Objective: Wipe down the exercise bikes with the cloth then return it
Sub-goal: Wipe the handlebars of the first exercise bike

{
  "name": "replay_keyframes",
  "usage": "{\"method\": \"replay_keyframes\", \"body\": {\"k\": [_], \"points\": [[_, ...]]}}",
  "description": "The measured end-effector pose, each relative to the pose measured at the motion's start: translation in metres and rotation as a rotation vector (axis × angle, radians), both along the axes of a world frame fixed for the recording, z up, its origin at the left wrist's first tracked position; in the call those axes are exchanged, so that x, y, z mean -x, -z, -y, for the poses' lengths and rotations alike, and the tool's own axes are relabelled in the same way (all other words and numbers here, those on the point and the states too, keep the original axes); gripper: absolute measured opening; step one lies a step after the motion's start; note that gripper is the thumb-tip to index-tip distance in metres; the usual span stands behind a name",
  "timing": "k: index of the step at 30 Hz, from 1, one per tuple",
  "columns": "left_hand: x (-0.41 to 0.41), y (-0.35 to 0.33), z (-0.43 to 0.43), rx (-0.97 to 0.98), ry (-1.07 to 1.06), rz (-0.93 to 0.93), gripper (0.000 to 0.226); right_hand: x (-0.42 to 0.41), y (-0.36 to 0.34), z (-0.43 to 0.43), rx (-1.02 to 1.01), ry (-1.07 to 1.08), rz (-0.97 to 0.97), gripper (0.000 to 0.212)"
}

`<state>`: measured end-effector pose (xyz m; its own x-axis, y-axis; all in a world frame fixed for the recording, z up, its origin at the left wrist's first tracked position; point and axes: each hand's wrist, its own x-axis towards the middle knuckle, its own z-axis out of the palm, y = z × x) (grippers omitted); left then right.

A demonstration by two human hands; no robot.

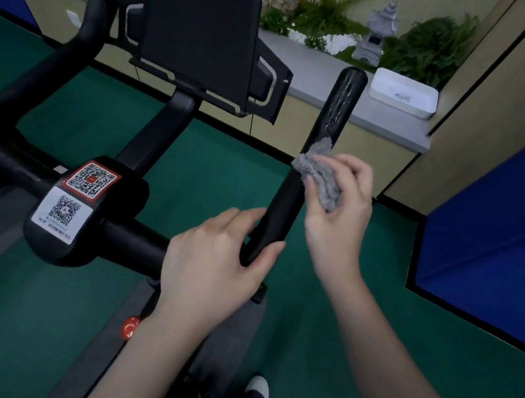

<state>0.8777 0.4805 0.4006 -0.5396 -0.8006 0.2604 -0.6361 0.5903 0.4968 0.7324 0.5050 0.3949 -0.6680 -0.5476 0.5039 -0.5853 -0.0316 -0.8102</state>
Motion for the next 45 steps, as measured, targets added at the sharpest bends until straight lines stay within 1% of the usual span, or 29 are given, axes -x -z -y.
{"method": "replay_keyframes", "body": {"k": [2,4,6,10,13,17,20,23,25,28,29,31,34,37,39,42,45], "points": [[-0.001,0.001,0.0,-0.001,-0.009,-0.002,0.049,0.006,-0.005,0.0,-0.065,-0.075,-0.178,0.031],[-0.001,0.002,0.0,0.006,-0.011,-0.01,0.048,0.01,-0.008,-0.006,-0.108,-0.223,-0.379,0.032],[-0.001,0.002,0.0,0.014,-0.014,-0.011,0.047,0.019,-0.013,-0.008,-0.177,-0.335,-0.491,0.033],[-0.001,0.002,0.001,0.014,-0.018,0.006,0.045,0.035,-0.03,0.003,-0.276,-0.322,-0.435,0.025],[-0.001,0.004,0.002,0.04,-0.025,0.006,0.04,0.03,-0.031,0.006,-0.326,-0.421,-0.513,0.024],[0.0,0.006,0.002,0.066,-0.028,-0.001,0.039,0.029,-0.04,0.01,-0.426,-0.575,-0.626,0.022],[-0.001,0.006,0.002,0.055,-0.021,-0.001,0.039,0.035,-0.054,0.024,-0.561,-0.583,-0.711,0.02],[-0.002,0.006,0.002,0.062,-0.017,-0.001,0.04,0.035,-0.067,0.038,-0.679,-0.547,-0.729,0.014],[-0.002,0.006,0.001,0.065,-0.019,-0.009,0.039,0.028,-0.07,0.043,-0.779,-0.614,-0.724,0.013],[-0.001,0.006,0.002,0.064,-0.023,-0.011,0.04,0.016,-0.075,0.05,-0.954,-0.787,-0.702,0.013],[-0.001,0.006,0.002,0.064,-0.024,-0.012,0.041,0.016,-0.077,0.054,-1.007,-0.811,-0.717,0.013],[-0.001,0.007,0.002,0.058,-0.018,-0.02,0.04,0.018,-0.084,0.062,-1.062,-0.778,-0.752,0.012],[-0.001,0.008,0.002,0.043,-0.006,-0.03,0.04,0.022,-0.086,0.064,-1.047,-0.689,-0.758,0.012],[0.0,0.009,0.002,0.052,-0.003,-0.027,0.041,0.017,-0.079,0.061,-1.062,-0.747,-0.749,0.016],[-0.001,0.009,0.003,0.053,-0.001,-0.025,0.04,0.022,-0.078,0.059,-1.023,-0.73,-0.745,0.016],[-0.001,0.008,0.003,0.044,0.0,-0.023,0.04,0.033,-0.074,0.051,-0.819,-0.579,-0.757,0.016],[-0.001,0.007,0.003,0.031,0.0,-0.032,0.038,0.031,-0.053,0.029,-0.578,-0.466,-0.697,0.02]]}}
